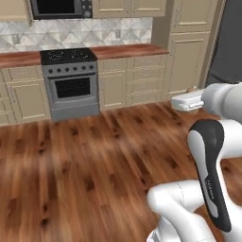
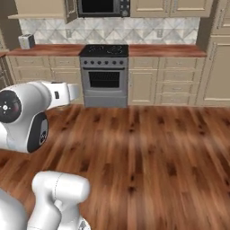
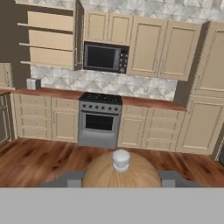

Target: Retrieve the shaker from the cabinet and place it next the steak on a plate on the dining table.

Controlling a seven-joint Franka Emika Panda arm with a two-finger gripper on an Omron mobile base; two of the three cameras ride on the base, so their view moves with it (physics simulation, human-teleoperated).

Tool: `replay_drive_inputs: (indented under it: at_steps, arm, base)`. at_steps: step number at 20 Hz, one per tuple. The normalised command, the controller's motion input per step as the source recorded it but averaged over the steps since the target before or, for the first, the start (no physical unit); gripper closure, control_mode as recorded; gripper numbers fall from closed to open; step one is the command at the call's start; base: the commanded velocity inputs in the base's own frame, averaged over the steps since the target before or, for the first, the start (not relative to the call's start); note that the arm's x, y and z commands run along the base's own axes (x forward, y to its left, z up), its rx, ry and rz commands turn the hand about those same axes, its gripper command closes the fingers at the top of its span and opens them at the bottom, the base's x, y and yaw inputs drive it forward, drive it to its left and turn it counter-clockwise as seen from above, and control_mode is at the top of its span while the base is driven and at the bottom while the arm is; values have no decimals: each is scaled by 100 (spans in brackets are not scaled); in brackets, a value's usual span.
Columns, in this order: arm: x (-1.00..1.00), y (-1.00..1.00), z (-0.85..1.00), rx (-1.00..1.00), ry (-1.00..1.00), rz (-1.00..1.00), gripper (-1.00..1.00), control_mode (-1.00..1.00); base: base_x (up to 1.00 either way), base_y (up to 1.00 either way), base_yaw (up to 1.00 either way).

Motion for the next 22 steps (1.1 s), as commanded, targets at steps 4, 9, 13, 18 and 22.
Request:
replay_drive_inputs:
  at_steps: [4,9,13,18,22]
  arm:
    - [0,0,0,0,0,0,100,100]
    - [0,0,0,0,0,0,100,100]
    - [0,0,0,0,0,0,100,100]
    - [0,0,0,0,0,0,100,100]
    - [0,0,0,0,0,0,100,100]
  base:
    - [0,100,10]
    - [0,100,3]
    - [0,100,1]
    - [0,100,0]
    - [0,100,0]
